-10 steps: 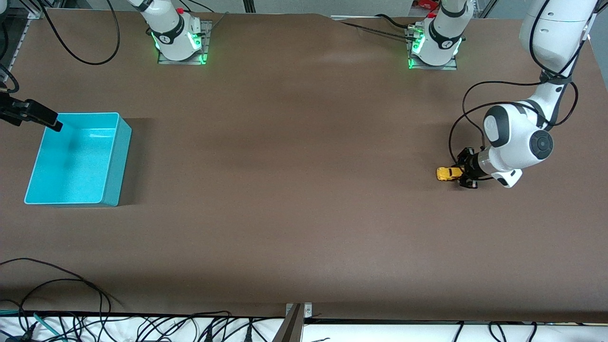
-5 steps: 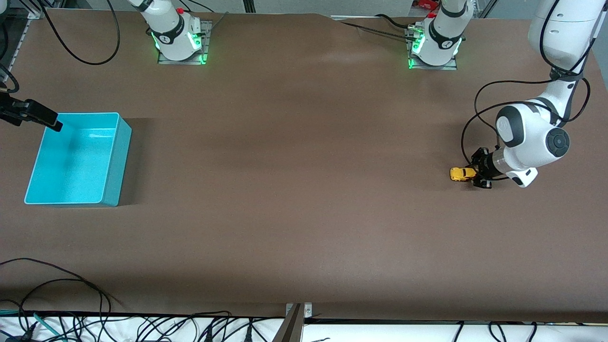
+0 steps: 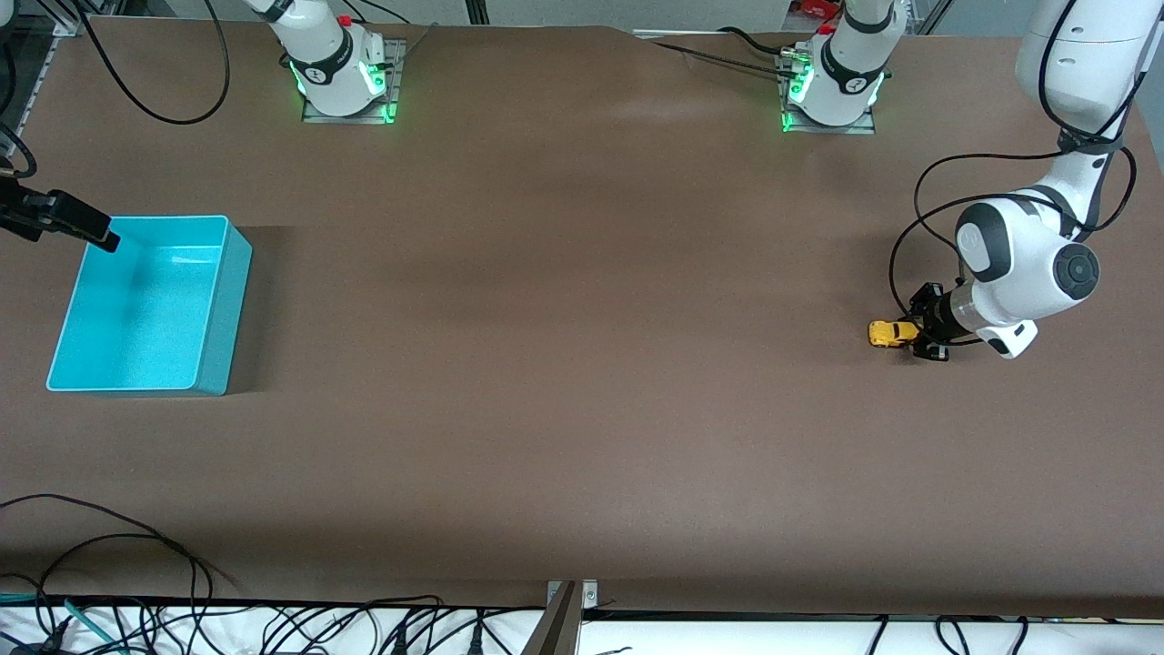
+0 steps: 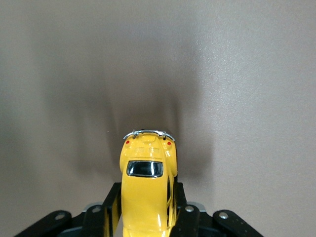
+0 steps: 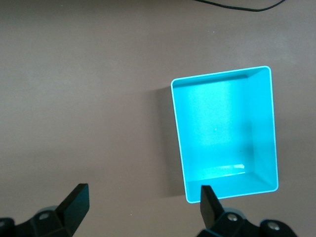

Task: Wind up and store yellow beetle car
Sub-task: 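Open the left gripper to release the car toward the bin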

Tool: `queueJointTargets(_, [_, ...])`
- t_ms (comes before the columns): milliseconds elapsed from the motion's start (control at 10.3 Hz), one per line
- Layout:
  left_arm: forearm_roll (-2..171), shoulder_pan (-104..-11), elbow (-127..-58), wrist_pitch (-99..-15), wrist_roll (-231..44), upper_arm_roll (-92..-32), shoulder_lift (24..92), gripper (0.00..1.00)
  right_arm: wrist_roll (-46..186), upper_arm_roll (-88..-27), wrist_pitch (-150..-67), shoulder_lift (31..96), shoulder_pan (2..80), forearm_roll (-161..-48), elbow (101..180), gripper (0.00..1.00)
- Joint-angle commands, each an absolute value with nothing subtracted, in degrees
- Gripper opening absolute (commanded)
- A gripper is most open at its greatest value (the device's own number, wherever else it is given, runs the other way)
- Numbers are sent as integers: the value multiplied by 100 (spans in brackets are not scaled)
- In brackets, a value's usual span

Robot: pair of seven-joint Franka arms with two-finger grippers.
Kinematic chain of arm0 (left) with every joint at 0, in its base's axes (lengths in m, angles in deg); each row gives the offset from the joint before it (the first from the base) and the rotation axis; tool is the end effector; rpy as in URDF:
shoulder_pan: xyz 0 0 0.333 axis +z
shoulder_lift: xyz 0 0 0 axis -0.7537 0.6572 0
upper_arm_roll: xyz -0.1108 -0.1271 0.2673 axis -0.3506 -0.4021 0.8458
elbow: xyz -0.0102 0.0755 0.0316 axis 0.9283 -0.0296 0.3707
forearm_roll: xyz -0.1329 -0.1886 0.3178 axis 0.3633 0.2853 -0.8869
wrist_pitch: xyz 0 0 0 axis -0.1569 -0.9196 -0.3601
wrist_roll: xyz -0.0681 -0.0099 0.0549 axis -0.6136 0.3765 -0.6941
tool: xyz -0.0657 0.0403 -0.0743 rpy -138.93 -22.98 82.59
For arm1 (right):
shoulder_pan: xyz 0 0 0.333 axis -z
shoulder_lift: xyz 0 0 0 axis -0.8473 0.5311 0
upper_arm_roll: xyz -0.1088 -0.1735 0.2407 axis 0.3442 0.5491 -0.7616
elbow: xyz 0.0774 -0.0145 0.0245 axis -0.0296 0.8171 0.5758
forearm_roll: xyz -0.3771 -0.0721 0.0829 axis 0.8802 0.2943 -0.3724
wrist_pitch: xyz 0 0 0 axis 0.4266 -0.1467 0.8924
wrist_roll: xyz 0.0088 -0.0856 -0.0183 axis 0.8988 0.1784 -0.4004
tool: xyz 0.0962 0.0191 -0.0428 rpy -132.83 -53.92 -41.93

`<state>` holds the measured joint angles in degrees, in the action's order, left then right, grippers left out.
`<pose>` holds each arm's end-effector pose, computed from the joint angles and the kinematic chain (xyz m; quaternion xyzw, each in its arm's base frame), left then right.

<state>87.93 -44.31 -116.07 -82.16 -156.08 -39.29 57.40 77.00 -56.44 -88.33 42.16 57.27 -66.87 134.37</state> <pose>0.5491 0.0919 0.1852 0.7165 0.6942 -0.0670 0.0129 0.5680 -0.0559 0.5922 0.9978 -0.0656 0.0058 0.0080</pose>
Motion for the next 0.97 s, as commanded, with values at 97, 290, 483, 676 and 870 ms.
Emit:
queueJointTargets(97, [8701, -4399, -11460, -8538, -15467, -3866, 6256, 92, 7632, -5661, -8712, 4216, 5783, -6794, 13315, 100])
queueJointTargets(290, [8701, -4408, -11451, -8520, -15477, -3866, 6239, 99, 7632, -5661, -8712, 4216, 5783, -6794, 13315, 100])
queueJointTargets(483, [8701, -4425, -11451, -8503, -15477, -3866, 6212, 99, 7632, -5661, -8712, 4224, 5783, -6794, 13315, 100])
queueJointTargets(676, [8701, -4434, -11451, -8250, -15451, -3866, 6003, 99, 7632, -5661, -8712, 4216, 5783, -6794, 13315, 100])
queueJointTargets(870, [8640, -4434, -11442, -7924, -15398, -3875, 5608, 99, 7640, -5661, -8712, 4216, 5783, -6794, 13315, 100])
